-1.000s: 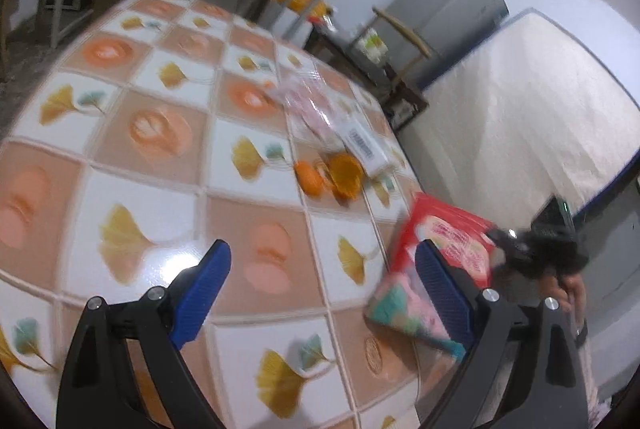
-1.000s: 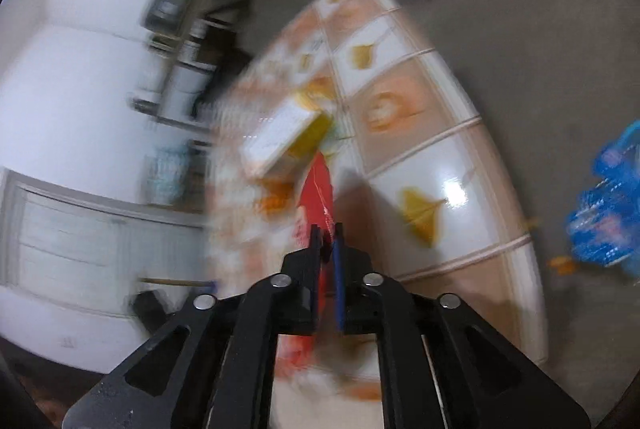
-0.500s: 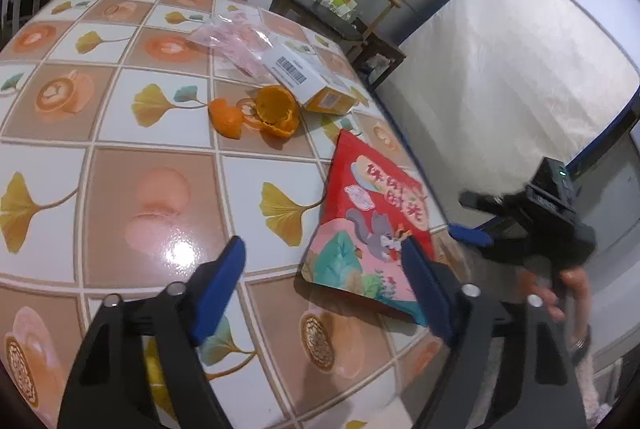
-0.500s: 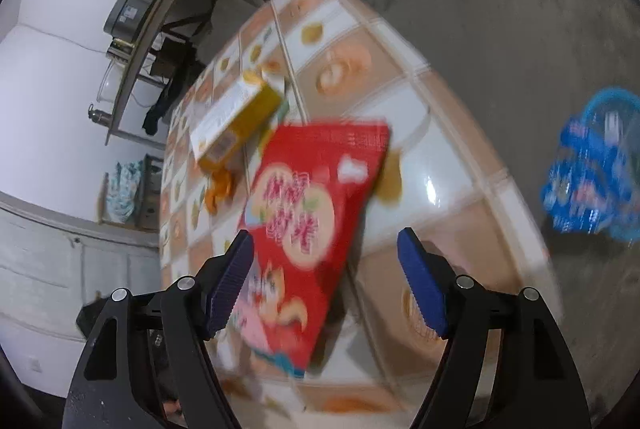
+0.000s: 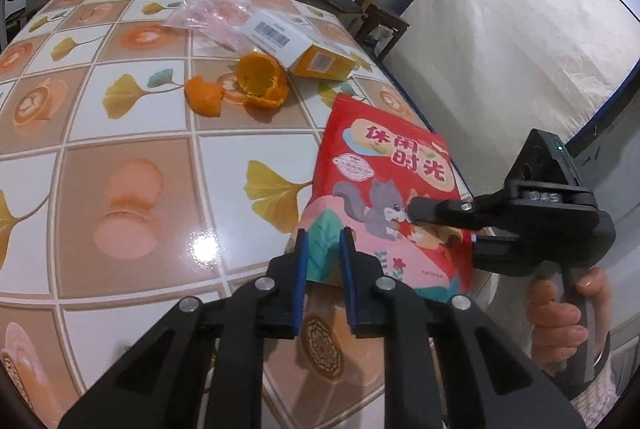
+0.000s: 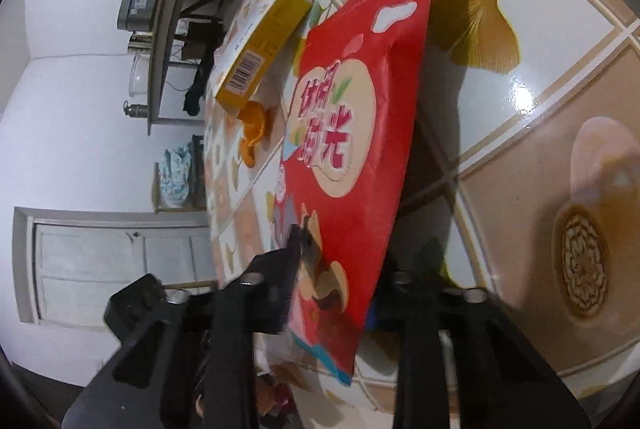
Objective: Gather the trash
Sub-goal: 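Grasp the white medicine box with the left gripper while the right gripper holds the red bag, then carry the red bag and white box over the blue wastebasket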
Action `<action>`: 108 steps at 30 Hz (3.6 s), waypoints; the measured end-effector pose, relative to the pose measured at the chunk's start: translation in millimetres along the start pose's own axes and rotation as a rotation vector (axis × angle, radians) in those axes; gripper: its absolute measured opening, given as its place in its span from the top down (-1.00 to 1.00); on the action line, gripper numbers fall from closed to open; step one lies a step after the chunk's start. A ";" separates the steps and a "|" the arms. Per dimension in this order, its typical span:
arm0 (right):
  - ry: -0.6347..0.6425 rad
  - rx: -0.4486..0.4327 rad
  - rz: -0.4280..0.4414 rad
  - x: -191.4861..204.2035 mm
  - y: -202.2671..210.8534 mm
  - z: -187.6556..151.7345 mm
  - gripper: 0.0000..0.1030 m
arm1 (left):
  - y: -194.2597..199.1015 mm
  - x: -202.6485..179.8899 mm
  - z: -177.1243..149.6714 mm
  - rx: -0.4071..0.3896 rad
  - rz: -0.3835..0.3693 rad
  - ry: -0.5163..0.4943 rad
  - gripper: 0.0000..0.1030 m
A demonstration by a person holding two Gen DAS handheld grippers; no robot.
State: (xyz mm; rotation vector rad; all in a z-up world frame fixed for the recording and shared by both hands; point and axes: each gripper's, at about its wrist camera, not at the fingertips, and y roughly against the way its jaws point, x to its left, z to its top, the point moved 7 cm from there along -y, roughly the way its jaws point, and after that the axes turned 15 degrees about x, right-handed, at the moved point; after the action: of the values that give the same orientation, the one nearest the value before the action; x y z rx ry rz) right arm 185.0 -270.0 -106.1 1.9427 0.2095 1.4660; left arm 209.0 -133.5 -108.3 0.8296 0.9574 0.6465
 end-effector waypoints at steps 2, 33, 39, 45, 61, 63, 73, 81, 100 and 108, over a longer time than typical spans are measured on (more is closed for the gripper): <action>0.011 -0.009 0.004 1.2 0.9 -0.3 0.78 | 1.1 0.0 -0.2 0.001 -0.015 -0.006 0.71; 0.190 -0.010 0.025 -19.2 33.4 -0.9 0.97 | -73.4 -32.8 184.7 0.273 0.439 -0.757 -0.88; 0.198 -0.007 0.042 -21.1 30.8 -0.2 0.97 | -93.9 -19.9 202.9 0.345 0.505 -0.767 -0.88; 0.196 -0.007 0.064 -25.3 28.8 -0.6 0.96 | -99.0 -9.9 213.3 0.395 0.491 -0.706 -0.72; 0.211 -0.031 0.080 -28.9 33.2 -5.7 0.97 | -73.8 -21.4 212.4 0.355 0.477 -0.653 -0.46; 0.210 -0.037 0.082 -29.0 34.9 -6.9 0.97 | -65.2 -23.7 212.7 0.345 0.463 -0.638 -0.46; 0.230 -0.088 0.109 -22.7 48.8 -18.4 1.00 | -11.2 -45.3 197.3 0.285 0.347 -0.535 -0.45; 0.278 -0.138 0.143 -11.4 70.1 -36.6 1.00 | 26.9 -72.1 181.4 0.242 0.225 -0.439 -0.44; -0.033 -0.579 0.002 -188.3 254.4 -103.4 1.00 | -122.4 -298.9 105.4 0.427 -0.046 -0.641 -0.44; -0.276 -0.603 -0.070 -306.7 265.8 -106.4 1.00 | -253.0 -354.9 71.6 0.607 -0.010 -0.586 -0.44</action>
State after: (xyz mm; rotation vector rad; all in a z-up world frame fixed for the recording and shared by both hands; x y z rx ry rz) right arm -88.9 -580.6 -173.7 1.5887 -0.2605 1.0394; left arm 146.5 -569.5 -140.9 1.4514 0.6104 0.0654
